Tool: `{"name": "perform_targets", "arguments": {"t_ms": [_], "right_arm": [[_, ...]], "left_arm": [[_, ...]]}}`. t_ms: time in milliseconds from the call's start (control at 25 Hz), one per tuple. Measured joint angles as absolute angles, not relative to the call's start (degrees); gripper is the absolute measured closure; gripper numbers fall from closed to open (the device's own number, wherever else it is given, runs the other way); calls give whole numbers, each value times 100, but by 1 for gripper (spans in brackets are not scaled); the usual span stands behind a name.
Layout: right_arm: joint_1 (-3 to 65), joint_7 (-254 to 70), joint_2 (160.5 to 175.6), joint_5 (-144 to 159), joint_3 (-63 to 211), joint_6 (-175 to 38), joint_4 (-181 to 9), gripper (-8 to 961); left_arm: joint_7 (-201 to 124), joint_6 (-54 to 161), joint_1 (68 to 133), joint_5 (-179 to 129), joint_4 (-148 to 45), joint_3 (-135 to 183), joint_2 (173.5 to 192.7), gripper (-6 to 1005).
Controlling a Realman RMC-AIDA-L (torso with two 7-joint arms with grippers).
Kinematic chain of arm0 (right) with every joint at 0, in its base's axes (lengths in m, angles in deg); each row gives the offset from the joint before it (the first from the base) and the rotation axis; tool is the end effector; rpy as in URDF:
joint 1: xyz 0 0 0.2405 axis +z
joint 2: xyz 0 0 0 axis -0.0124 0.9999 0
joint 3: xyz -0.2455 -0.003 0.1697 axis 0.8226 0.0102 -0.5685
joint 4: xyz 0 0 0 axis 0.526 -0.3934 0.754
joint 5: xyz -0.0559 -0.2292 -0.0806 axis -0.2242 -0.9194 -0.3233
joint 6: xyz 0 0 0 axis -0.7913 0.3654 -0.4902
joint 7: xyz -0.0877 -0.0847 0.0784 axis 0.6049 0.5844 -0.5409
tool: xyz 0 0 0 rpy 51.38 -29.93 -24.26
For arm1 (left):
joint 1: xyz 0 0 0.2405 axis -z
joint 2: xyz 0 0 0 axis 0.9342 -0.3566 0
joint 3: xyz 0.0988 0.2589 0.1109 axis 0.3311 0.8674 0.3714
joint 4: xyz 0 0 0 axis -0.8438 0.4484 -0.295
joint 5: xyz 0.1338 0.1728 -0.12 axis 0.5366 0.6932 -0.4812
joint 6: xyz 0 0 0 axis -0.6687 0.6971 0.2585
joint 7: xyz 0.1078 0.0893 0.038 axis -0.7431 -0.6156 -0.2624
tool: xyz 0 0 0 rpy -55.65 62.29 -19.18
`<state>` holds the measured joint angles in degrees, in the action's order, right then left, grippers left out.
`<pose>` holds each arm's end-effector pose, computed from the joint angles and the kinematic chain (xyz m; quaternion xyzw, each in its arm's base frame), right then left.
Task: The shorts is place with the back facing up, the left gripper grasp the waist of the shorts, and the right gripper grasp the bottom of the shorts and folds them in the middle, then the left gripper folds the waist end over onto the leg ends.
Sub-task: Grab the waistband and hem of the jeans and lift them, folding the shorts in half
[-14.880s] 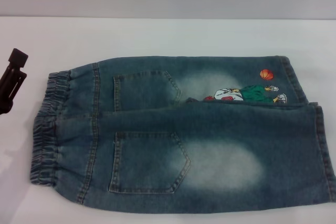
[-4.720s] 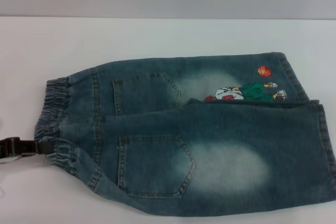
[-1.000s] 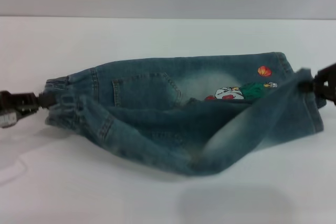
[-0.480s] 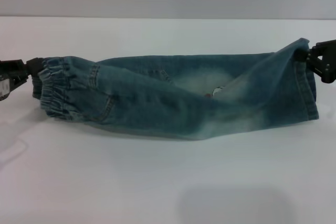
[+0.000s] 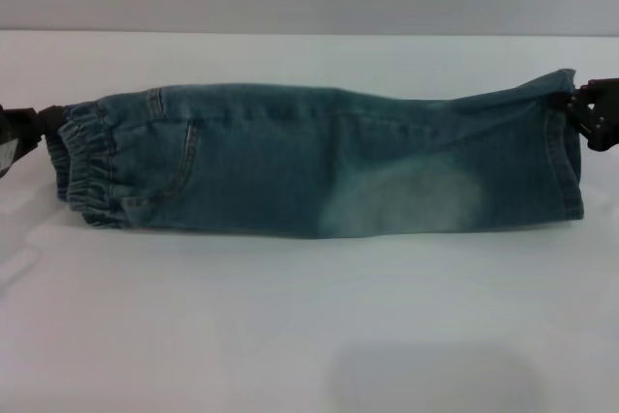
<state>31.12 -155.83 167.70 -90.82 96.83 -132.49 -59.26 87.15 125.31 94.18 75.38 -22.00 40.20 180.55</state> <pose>0.3768 0.4242 0.0419 -0.9031 0.1994 0.1827 0.3335 -0.4176 0.3702 0.0642 -0.6309 -0.6482 -0.3782 0.1968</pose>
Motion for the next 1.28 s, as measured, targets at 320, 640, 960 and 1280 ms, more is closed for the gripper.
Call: {"name": "perform_targets", "arguments": {"t_ms": [320, 640, 960, 1280], "right_arm": [[3153, -15713, 16727, -9105, 9638, -12747, -6195, 921], [3311, -15719, 16899, -9088, 9691, -11979, -6315, 914], [3620, -15673, 17041, -9130, 9868, -11388, -6465, 907], [3716, -15664, 17181, -9135, 10082, -10865, -6552, 901]], "left_arm": [[8605, 12274, 9540, 7523, -2200, 4021, 18102, 827], [8513, 12168, 9548, 7517, -2200, 4013, 18178, 820], [8412, 12069, 9601, 7515, -2197, 4022, 18248, 814], [8055, 11971, 9676, 7514, -2200, 4022, 18307, 807]]}}
